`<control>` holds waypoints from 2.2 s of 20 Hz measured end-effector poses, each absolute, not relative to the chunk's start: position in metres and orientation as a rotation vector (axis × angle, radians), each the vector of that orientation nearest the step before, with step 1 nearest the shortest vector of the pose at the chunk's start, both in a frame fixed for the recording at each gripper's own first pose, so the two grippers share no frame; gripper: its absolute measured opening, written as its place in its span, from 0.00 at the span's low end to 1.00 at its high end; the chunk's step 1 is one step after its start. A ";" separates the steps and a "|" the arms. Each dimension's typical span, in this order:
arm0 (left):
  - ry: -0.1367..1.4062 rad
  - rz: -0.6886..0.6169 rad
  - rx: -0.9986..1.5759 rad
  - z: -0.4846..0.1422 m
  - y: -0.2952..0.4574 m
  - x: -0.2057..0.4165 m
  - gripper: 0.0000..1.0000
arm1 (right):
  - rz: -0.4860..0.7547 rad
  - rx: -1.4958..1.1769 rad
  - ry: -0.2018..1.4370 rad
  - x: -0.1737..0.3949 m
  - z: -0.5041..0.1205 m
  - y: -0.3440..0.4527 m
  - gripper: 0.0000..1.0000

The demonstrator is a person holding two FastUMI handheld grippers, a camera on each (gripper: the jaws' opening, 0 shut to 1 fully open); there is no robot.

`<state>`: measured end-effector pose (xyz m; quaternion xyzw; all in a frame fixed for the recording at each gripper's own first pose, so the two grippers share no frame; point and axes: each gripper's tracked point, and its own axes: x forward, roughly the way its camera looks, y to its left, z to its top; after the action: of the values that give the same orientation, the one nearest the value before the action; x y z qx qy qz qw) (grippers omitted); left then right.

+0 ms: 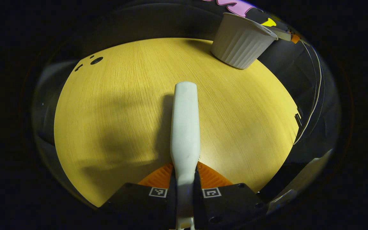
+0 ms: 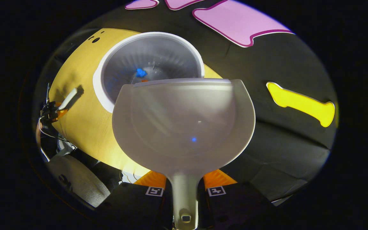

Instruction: Pick up the small broom and dustpan from the desktop, sweep the trash into the dustpan with the broom, and then empty the trash into the garbage bin.

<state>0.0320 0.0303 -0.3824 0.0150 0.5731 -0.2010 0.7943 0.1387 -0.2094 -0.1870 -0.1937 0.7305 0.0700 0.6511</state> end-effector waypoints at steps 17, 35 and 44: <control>1.232 -0.415 0.071 -0.378 0.023 0.034 0.25 | 0.296 -0.137 1.279 0.015 -0.136 -0.128 0.38; 1.234 -0.329 0.125 -0.378 0.025 0.035 0.25 | 0.332 -0.004 1.411 -0.096 -0.372 0.046 0.35; 1.273 -0.287 0.163 -0.379 0.029 0.030 0.25 | 0.259 -0.010 1.408 -0.085 -0.426 0.061 0.35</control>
<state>0.0298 0.0295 -0.3792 0.0758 0.5916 -0.1335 0.7915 -0.0853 0.0607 -0.4260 -0.0046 0.6454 0.1187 0.7545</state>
